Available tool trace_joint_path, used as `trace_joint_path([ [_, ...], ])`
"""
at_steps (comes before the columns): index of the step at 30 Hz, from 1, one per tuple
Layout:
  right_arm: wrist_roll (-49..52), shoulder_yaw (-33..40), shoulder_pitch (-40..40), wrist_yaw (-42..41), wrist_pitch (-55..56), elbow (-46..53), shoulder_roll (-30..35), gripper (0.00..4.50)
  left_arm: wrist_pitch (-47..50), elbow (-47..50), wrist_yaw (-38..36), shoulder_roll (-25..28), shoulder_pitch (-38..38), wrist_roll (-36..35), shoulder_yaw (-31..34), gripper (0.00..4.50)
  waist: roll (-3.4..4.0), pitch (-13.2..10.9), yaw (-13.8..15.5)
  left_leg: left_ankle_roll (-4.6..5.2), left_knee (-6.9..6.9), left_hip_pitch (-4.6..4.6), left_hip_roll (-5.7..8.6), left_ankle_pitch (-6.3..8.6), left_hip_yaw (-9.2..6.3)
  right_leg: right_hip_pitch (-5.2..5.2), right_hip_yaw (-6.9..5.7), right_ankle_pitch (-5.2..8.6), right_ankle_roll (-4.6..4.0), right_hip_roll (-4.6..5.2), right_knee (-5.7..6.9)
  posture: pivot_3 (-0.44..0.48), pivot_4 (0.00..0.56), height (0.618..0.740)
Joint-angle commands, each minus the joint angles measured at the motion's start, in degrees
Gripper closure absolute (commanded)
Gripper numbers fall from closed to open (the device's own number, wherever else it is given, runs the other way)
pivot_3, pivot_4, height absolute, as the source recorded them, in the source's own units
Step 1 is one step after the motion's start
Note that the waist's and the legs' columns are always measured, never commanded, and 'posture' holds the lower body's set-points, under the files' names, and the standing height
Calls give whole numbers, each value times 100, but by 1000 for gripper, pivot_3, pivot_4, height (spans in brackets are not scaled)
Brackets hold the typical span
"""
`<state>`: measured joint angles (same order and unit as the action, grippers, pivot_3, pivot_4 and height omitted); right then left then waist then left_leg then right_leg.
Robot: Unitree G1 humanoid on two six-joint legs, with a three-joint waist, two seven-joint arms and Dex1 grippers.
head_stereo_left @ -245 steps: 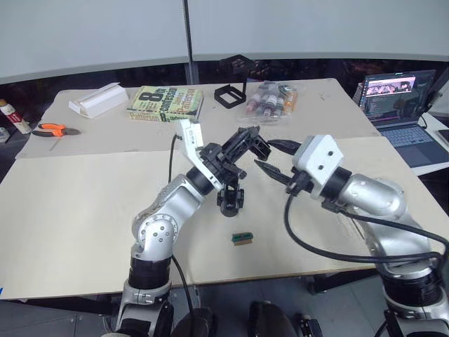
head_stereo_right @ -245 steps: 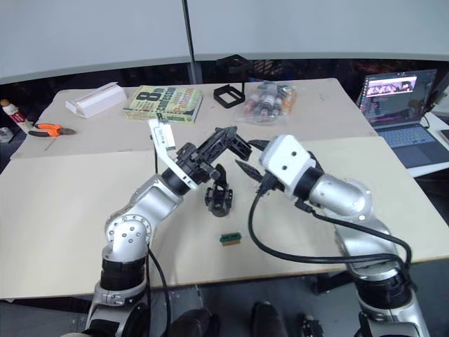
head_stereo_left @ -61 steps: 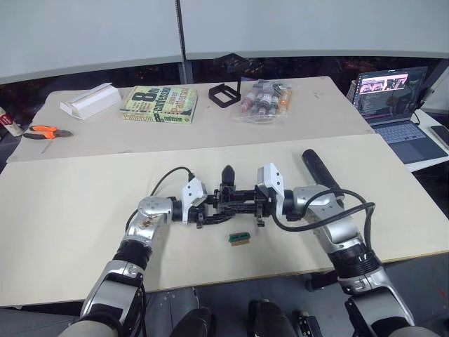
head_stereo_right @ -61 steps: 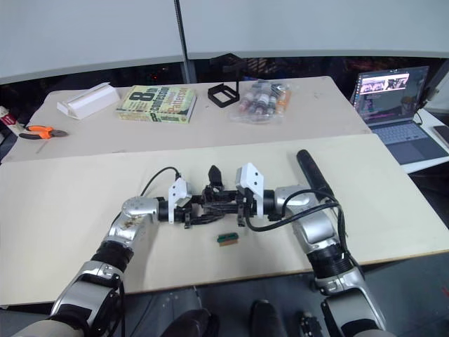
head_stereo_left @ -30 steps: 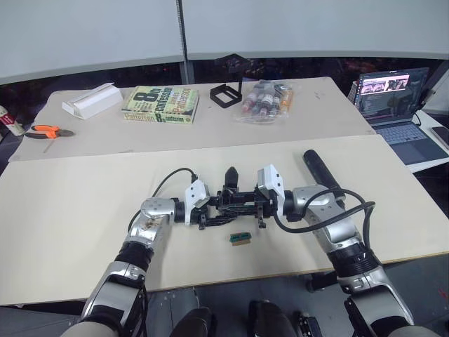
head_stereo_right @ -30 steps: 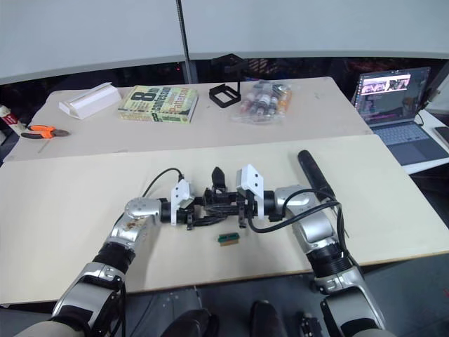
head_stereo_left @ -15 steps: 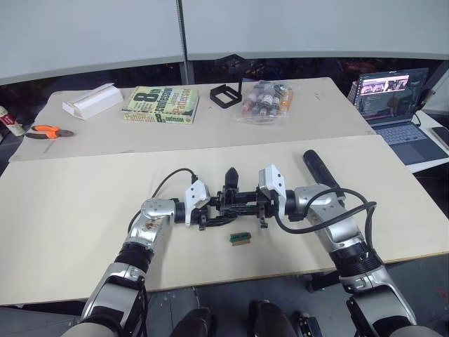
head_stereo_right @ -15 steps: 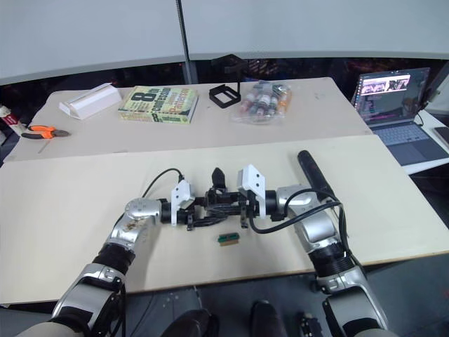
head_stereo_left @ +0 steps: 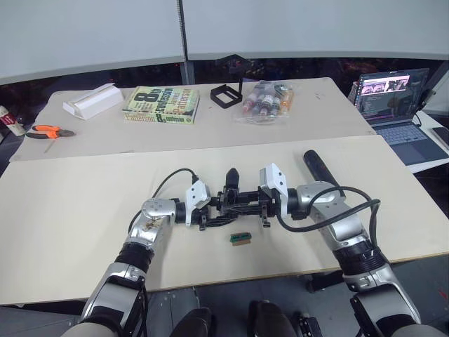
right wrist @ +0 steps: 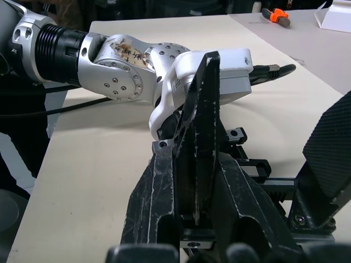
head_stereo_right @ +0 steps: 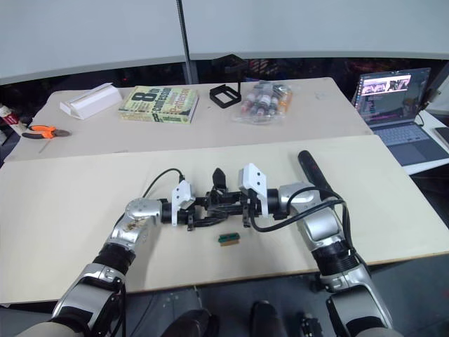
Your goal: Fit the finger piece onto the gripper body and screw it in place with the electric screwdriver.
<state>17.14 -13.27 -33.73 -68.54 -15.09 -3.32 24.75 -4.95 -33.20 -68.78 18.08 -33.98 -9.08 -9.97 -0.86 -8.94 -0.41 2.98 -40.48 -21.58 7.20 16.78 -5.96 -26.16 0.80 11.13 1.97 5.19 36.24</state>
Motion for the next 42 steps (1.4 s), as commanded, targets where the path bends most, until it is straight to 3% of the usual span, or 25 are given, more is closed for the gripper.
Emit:
trace_joint_path([
  [1,-96,-77,-73,-64,-178,67,194,4095,57,76,-119,26,100,47,-112,2201,0,0,0,0,0,0,0,0,0,0,0,0,0,0,0,0,150,740],
  [14,-476,-565,-258,469,-1301,223,383,4095,98,122,-100,34,132,29,-116,2201,8,68,-25,0,2,4,-2,0,0,1,1,0,0,0,0,0,150,740],
  [25,-402,-819,39,555,-2016,631,571,4095,165,209,-108,64,179,24,-113,2201,4,157,-26,2,19,20,-2,2,0,10,2,0,0,0,-4,0,150,740],
  [42,-485,-718,-492,591,-1951,563,597,4095,249,313,-128,80,246,12,-107,2201,4,162,-28,3,20,23,-2,2,1,11,5,1,0,0,-3,0,150,740],
])
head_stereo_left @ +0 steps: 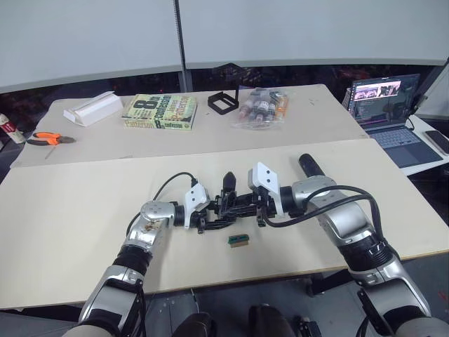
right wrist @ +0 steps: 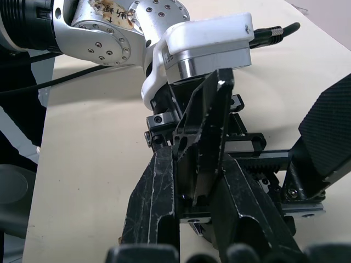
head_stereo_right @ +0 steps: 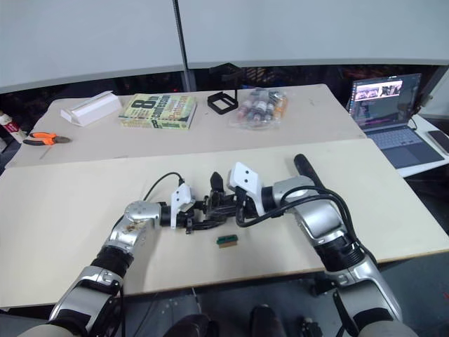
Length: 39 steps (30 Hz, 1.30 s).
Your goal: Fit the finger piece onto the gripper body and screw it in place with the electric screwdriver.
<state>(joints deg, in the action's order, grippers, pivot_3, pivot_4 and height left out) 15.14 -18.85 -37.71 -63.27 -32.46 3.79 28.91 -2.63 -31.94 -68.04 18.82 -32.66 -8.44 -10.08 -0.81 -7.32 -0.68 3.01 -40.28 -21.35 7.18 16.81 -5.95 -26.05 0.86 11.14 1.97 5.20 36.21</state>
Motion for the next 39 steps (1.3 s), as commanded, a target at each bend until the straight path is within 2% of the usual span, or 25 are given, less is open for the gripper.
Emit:
trace_joint_path([
  [1,-287,-189,-140,51,-258,-90,202,4095,22,192,-201,3,119,-54,-99,2201,0,0,0,0,0,0,0,0,0,0,0,0,0,0,0,0,150,740],
  [12,-94,-303,-412,-243,-699,361,486,4095,52,280,-172,5,188,-58,-114,2201,0,0,12,1,4,-2,1,1,0,-2,0,0,0,3,-4,0,150,740],
  [31,287,193,-541,-35,-525,539,87,4095,-17,127,138,-25,104,51,-94,2201,0,-1,23,2,4,-5,1,2,0,-3,0,0,0,4,-5,0,150,740],
  [39,272,47,-385,-71,-638,698,183,4095,7,105,123,-29,78,53,-91,2201,0,-1,45,2,4,-5,2,2,0,-4,-1,0,0,5,-5,0,150,740],
])
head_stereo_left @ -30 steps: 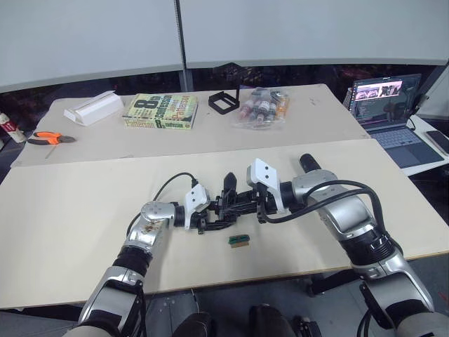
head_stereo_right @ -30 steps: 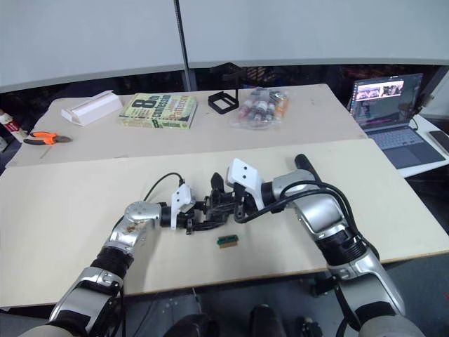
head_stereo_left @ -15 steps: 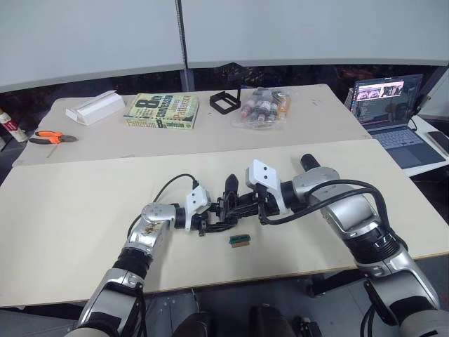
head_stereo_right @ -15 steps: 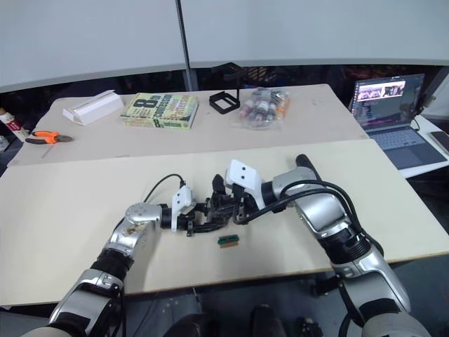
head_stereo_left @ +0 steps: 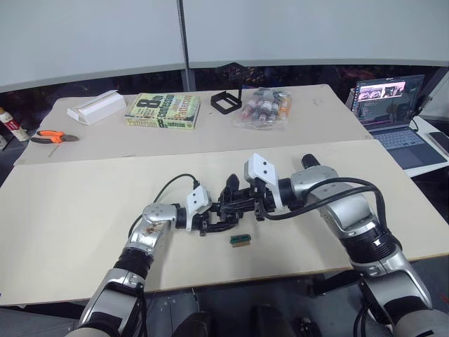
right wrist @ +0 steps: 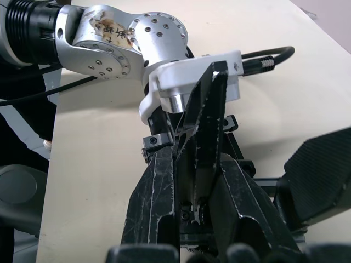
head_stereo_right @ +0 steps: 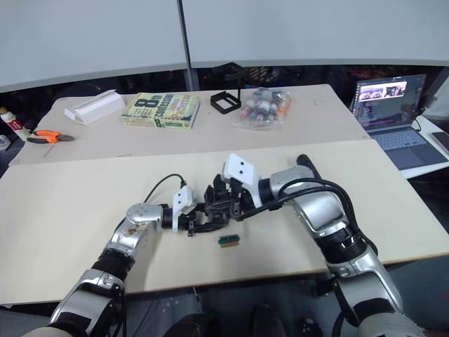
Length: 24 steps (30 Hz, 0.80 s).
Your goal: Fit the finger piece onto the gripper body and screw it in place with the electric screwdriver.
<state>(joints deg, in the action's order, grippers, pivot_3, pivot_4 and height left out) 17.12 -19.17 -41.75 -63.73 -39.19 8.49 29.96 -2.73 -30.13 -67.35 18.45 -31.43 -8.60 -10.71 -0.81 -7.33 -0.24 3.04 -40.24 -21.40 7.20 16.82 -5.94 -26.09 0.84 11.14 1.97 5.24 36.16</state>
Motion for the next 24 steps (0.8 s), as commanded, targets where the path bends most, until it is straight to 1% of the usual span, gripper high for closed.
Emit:
trace_joint_path([
  [1,48,57,36,-21,33,237,100,4095,18,-76,53,9,-46,68,-27,2201,0,0,2,0,0,0,0,0,0,0,0,0,0,0,0,0,150,740],
  [9,21,-49,121,-16,-62,297,247,4095,22,-83,45,11,-50,66,-31,2201,0,0,5,0,0,0,0,0,0,0,0,0,0,0,0,0,150,740],
  [24,16,-71,205,90,-13,262,157,4095,56,-35,27,10,-21,59,-49,2201,0,0,8,0,0,0,0,0,0,1,0,0,0,0,0,0,150,740],
])
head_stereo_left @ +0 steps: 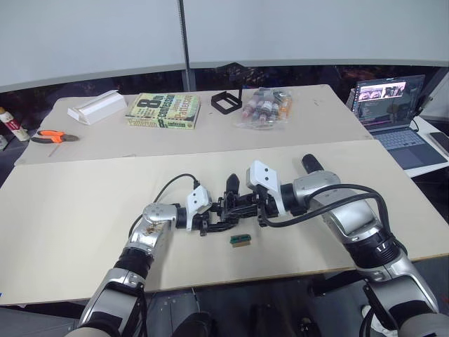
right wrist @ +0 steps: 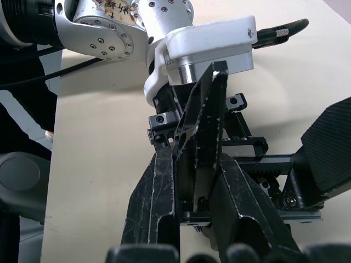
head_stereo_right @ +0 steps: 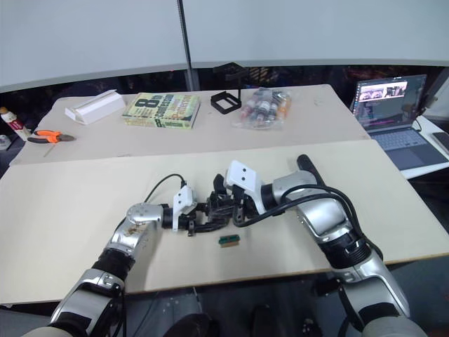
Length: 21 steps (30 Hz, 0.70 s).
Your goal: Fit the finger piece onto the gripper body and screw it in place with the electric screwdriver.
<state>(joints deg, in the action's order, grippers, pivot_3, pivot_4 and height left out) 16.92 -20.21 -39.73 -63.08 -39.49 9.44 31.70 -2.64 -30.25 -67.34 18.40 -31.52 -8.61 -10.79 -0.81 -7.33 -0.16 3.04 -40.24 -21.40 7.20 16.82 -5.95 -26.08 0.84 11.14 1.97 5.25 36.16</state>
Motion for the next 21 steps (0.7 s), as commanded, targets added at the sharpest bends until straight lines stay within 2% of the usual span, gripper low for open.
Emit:
trace_joint_path([
  [1,33,24,11,31,18,170,-22,4095,47,-23,26,13,-12,60,-43,2201,0,0,0,0,0,0,0,0,0,0,0,0,0,0,0,0,150,740],
  [21,-74,-273,67,-46,-208,269,171,4095,61,-10,38,-2,10,53,-60,2201,0,0,11,0,0,0,0,0,0,1,0,0,0,0,-1,0,150,740],
])
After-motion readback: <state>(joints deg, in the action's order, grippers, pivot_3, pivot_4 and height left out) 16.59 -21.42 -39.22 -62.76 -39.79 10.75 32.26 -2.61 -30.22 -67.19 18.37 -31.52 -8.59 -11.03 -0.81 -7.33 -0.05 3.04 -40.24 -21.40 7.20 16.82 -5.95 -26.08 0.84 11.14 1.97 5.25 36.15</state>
